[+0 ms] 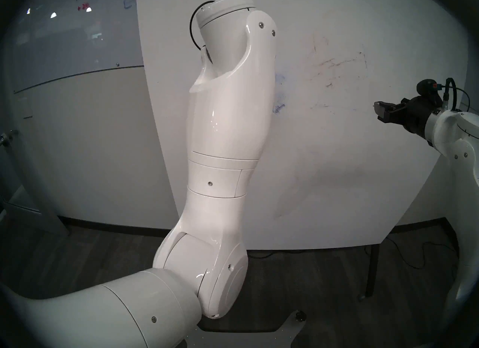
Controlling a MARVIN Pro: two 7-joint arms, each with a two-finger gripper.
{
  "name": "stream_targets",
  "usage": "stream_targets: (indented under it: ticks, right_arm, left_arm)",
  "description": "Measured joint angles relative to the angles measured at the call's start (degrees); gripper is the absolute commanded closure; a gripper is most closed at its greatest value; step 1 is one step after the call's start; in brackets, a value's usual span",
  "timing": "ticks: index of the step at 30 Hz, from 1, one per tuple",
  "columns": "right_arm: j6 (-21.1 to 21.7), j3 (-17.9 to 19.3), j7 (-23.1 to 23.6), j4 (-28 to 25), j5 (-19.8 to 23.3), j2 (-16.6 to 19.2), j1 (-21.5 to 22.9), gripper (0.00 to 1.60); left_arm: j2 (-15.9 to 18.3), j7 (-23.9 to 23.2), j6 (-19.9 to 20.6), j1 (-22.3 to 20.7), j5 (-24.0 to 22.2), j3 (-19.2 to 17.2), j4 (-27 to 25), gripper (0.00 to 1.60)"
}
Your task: Erase all marks on the whiteboard with the eraser
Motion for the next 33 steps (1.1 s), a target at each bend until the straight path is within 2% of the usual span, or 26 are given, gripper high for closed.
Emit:
stream_targets:
  ticks: [20,33]
  right_arm:
    - [0.00,0.00,0.00,0.00,0.00,0.00,0.00,0.00]
    - [0.00,0.00,0.00,0.00,0.00,0.01,0.00,0.00]
  left_arm:
    - [-0.49,-0.02,0.01,1.21,3.76,-1.14,-3.74,1.60]
    - [-0.59,-0.01,0.01,-0.84,5.34,-4.13,-4.52,1.60]
